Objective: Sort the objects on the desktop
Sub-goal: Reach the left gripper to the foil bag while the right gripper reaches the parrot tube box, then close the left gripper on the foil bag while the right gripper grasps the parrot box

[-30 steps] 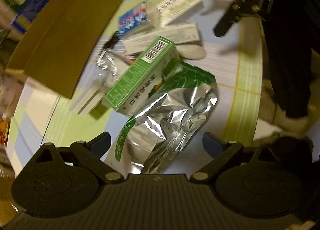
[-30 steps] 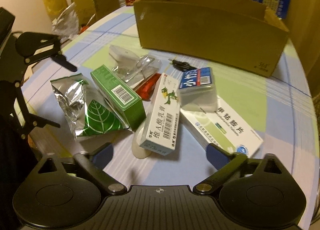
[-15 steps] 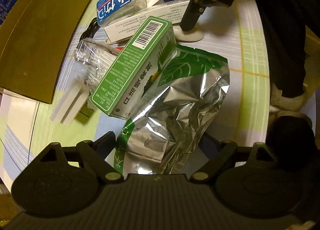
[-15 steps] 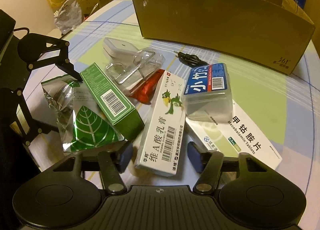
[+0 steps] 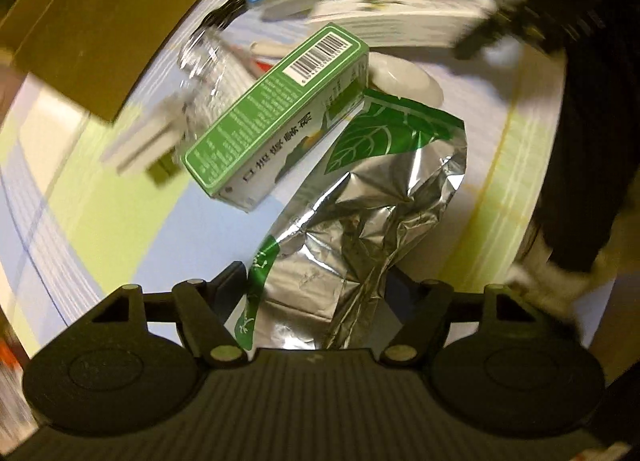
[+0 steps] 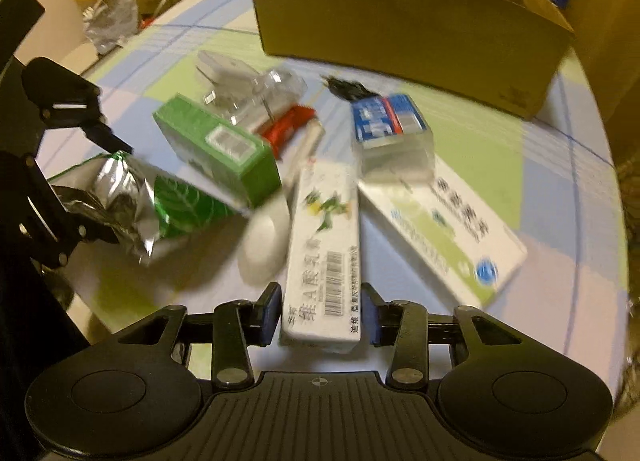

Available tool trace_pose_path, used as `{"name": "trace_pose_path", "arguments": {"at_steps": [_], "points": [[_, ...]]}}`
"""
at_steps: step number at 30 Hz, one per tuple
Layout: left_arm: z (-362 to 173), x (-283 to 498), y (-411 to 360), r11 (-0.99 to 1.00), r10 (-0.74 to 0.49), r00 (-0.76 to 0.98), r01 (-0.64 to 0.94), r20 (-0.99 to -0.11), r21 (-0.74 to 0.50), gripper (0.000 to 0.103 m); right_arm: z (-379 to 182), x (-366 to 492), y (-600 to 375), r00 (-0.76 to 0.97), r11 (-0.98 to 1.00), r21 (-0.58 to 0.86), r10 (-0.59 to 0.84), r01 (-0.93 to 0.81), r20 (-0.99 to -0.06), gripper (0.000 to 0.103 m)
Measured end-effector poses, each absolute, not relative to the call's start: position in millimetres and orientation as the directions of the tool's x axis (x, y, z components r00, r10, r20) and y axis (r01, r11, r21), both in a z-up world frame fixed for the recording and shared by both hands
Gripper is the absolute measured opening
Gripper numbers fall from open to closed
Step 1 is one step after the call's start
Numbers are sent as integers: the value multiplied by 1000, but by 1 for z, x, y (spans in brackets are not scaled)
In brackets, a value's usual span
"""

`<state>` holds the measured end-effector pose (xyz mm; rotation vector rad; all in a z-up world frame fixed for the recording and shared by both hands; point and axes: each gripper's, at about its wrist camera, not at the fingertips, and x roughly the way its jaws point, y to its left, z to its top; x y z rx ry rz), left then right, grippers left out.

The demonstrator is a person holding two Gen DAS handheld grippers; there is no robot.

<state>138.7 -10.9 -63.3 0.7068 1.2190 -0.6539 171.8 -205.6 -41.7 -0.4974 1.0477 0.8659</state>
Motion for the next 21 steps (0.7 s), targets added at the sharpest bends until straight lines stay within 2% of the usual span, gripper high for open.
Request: {"name": "trace_pose_path", "arguments": {"at_steps": [4,6,8,16,21], "points": [[-62,134,-19,675,-85,196,732,-977,88,71,-47,167,-221,201,592,69,379,-803,-903,40],[-63,131,-24,644,-91,193,760,-977,90,74,-49,170,-223,191,590,83,387,-803,-902,46],[-64,127,-30,590,-90,203,799,-975,112,76,-49,173,-221,193,593,95,404,-799,-894,60],[-79,136,-43,476,-121,170,874,-978,93,79,-57,177,-212,179,565,101,420,-819,-890,61],[-82,150,-44,480,-152,127,876,-980,39,68,-65,180,-207,156,544,114,425,-831,-891,61]]}}
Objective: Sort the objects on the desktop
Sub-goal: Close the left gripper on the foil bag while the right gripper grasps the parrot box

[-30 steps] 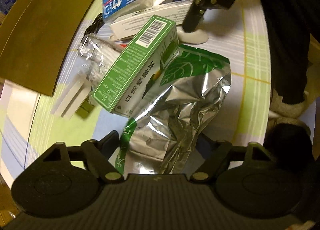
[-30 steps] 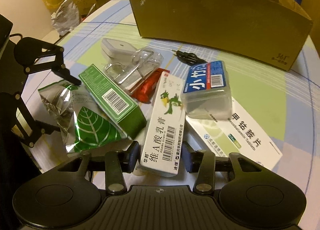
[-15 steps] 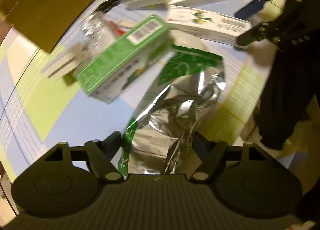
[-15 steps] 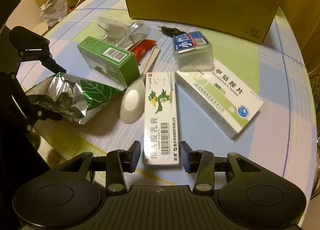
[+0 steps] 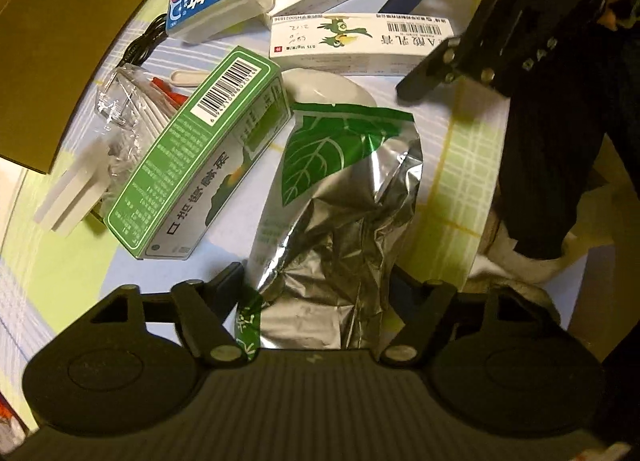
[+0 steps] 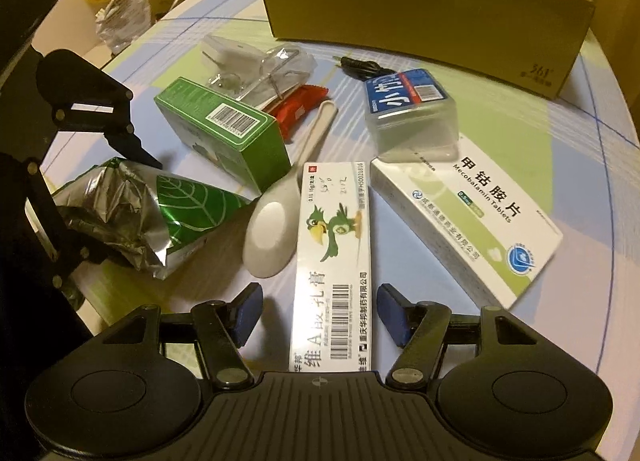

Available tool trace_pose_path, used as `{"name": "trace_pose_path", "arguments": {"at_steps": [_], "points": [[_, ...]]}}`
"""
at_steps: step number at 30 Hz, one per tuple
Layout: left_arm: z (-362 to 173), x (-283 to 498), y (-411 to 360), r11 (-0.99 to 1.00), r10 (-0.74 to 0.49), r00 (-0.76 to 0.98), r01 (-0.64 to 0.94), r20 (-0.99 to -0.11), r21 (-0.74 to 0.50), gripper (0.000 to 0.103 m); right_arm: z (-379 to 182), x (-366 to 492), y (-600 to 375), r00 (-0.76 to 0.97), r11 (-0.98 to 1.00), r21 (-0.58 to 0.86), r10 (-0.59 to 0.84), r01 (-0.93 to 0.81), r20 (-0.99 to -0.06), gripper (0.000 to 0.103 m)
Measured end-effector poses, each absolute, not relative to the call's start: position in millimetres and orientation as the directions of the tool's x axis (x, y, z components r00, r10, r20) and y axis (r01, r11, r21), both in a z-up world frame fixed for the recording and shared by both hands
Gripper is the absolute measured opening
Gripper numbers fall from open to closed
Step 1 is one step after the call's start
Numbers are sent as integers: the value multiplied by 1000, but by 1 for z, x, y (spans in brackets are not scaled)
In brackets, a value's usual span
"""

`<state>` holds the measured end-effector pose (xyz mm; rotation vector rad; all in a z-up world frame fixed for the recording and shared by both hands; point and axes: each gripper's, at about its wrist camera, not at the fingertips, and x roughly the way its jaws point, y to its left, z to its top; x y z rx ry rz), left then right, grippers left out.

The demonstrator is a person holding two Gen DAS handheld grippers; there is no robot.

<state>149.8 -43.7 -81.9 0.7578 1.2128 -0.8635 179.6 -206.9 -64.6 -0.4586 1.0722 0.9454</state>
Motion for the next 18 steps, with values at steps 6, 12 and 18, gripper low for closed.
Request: {"name": "trace_pose_path", "arguments": {"at_steps": [6,12,18], "points": [[-82,164,-46,546,-153,128,838,-980,24,51,-64,185,-203,169,554,112,431,-825,-887,43],[-84,166,-53,619,-168,157,785,-973,20,47,-64,182,-202,203,571,83,418,-817,-886,35],[-83,157,-54,678,-172,181,735,-968,17,44,-53,168,-215,234,600,92,443,-795,-865,35]]}}
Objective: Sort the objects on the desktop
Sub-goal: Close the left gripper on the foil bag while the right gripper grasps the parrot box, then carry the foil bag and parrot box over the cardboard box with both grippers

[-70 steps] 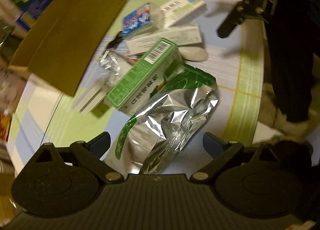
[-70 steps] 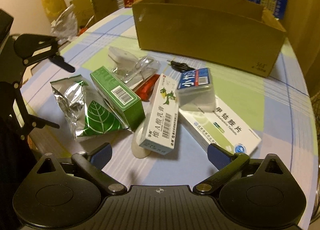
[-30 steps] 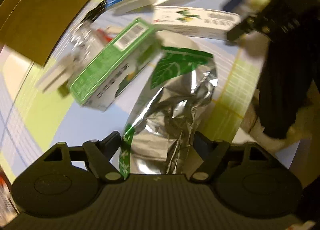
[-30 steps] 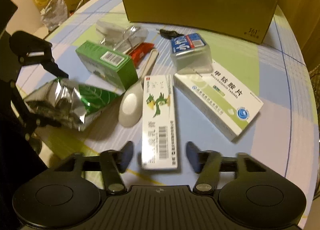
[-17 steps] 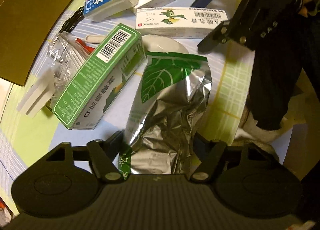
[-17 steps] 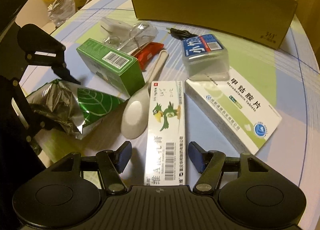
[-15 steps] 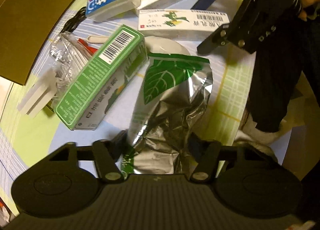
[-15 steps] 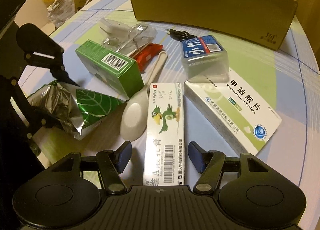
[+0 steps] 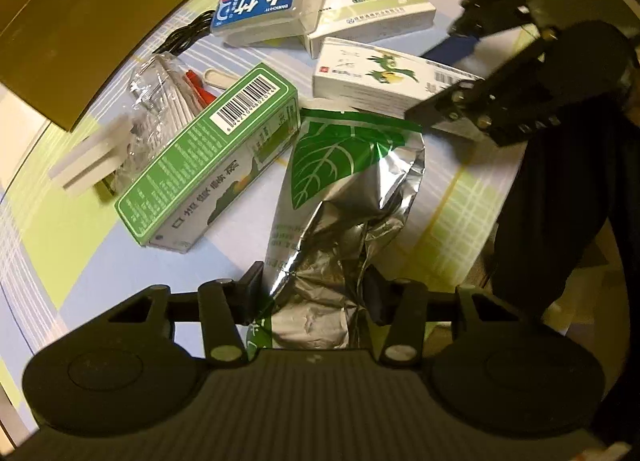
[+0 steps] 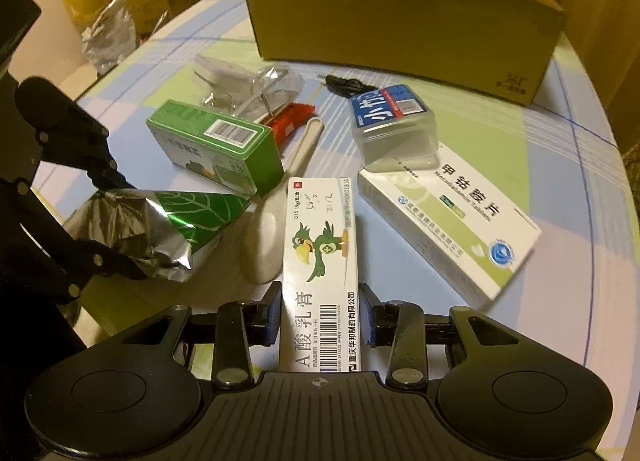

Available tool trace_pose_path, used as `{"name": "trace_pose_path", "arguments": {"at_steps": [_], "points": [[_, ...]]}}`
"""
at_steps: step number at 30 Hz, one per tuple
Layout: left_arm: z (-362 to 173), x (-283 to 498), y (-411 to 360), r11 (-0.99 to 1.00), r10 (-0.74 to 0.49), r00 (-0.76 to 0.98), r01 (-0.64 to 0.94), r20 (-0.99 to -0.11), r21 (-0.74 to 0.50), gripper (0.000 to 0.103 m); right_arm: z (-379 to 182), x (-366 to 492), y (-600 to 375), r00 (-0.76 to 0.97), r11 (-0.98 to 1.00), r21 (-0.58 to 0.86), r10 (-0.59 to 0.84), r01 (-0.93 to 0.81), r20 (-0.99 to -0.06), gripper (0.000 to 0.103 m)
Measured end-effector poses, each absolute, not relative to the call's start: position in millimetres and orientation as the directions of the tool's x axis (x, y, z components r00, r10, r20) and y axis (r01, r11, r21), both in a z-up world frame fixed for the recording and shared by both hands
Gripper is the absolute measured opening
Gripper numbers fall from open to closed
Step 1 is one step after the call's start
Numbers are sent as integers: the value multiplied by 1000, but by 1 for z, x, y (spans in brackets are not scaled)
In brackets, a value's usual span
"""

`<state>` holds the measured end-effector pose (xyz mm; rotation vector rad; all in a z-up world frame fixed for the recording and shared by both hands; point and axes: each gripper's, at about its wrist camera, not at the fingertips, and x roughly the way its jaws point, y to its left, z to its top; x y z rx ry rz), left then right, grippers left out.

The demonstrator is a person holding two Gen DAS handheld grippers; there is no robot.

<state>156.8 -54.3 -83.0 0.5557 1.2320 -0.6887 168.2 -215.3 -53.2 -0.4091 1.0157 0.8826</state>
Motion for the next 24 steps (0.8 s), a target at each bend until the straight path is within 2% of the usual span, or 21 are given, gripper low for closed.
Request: {"name": "trace_pose_path", "arguments": {"at_steps": [6,12,24], "points": [[-69,132,-55,713,-174,200,701,-964,17,44,-41,155,-234,258,638,118,465,-761,-847,35],[-33,111,-43,744,-183,215,669,-959,8,44,-21,151,-244,290,664,131,484,-736,-826,35],[40,141,-49,829,-201,309,559,-930,7,44,38,175,-240,369,679,105,516,-727,-773,35]]}}
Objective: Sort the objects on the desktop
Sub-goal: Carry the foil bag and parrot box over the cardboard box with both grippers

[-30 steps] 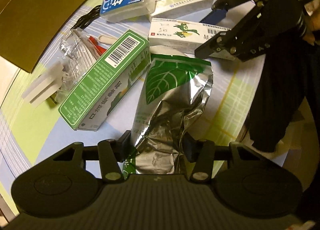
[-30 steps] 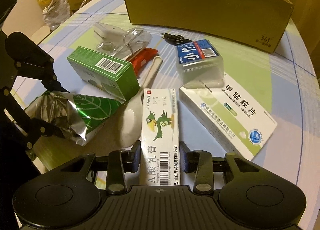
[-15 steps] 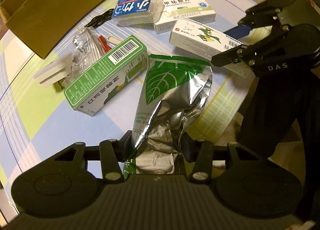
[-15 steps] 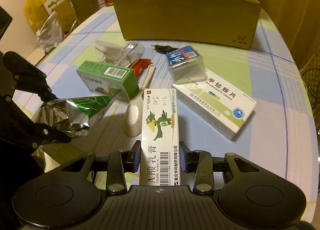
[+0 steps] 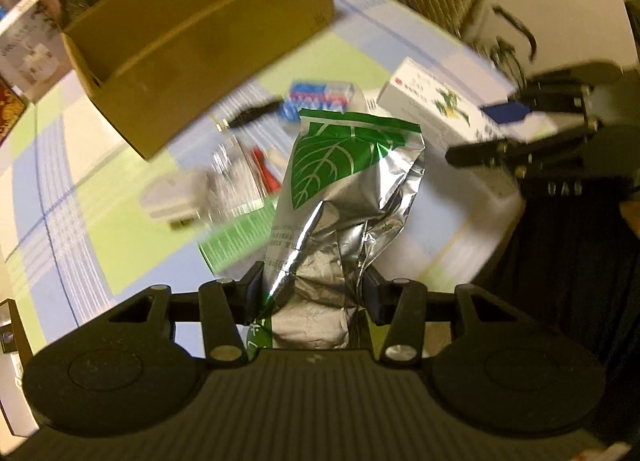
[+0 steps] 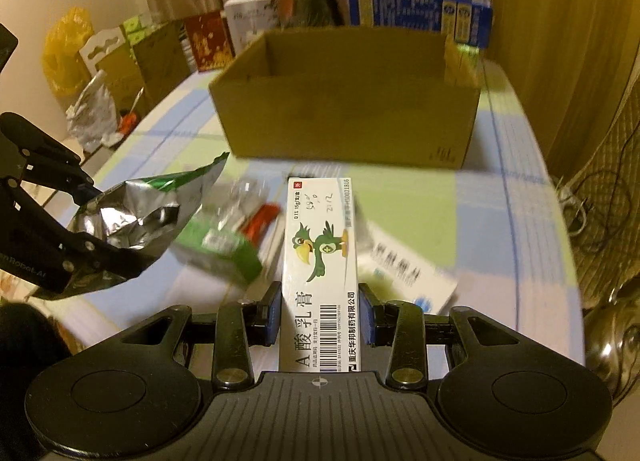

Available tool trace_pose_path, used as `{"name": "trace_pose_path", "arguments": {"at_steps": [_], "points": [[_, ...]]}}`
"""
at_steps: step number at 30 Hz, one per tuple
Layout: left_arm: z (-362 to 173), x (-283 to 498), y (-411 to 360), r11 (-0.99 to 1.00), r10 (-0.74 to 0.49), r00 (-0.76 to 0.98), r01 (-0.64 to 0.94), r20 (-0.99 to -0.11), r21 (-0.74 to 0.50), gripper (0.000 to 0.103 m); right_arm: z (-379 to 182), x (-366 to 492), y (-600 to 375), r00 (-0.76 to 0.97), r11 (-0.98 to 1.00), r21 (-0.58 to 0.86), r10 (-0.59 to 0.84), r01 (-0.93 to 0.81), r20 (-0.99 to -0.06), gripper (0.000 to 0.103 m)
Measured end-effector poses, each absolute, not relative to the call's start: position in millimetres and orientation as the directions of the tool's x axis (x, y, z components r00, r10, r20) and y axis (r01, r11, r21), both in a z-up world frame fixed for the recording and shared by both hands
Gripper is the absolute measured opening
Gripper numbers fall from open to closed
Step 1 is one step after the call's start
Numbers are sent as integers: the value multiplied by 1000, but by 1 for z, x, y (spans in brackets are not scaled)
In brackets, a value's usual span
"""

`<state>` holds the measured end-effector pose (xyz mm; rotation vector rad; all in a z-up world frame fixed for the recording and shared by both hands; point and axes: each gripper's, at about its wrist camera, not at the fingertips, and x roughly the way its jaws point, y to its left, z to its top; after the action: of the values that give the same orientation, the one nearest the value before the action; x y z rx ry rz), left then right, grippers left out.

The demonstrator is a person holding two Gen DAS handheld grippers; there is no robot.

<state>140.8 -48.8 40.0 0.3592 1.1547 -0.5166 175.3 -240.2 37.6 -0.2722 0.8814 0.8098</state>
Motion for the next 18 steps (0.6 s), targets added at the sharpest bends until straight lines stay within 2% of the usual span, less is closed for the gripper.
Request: {"name": "trace_pose_path", "arguments": {"at_steps": [9,18], "points": [[92,201,-61,909,-233,409,414,-882,-48,44,89,224,-211,435,683,62,531,-728,-727,35],[113,278,-48,958,-218,466,268,-858,-98,44,108,289,-175,455,684,43,529,-728,-717,35]]}}
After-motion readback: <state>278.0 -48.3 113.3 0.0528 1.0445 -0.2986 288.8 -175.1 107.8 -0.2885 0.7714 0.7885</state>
